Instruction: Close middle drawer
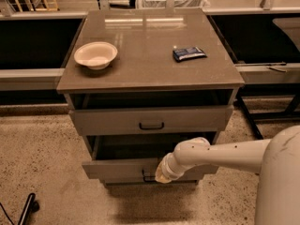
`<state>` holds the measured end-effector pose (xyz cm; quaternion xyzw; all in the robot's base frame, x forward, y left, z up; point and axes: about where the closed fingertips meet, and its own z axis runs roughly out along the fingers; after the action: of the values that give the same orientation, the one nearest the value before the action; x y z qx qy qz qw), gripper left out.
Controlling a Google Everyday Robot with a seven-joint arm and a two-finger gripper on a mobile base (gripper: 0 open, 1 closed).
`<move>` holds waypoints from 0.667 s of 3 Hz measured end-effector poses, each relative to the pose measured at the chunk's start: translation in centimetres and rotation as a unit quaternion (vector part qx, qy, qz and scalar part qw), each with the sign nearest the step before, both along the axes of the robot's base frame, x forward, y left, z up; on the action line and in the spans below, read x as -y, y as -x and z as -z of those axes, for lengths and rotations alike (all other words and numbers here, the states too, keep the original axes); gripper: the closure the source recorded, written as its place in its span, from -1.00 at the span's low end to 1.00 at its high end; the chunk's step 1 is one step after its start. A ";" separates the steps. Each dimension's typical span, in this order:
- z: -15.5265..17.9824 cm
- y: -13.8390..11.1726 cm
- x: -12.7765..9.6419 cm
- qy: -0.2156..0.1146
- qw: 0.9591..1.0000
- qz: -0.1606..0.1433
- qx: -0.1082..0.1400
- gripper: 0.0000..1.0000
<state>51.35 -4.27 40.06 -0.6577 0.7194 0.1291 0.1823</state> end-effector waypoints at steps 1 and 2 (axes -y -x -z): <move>0.5 -0.7 0.4 0.002 1.000 0.008 -0.001 0.04; 0.7 -0.9 0.4 0.003 1.000 0.008 -0.002 -0.59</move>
Offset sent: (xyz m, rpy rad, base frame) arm 0.0163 -0.0044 -0.0084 -0.0100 0.0019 -0.0182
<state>52.28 -4.63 39.34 -0.6526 0.7251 0.1269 0.1796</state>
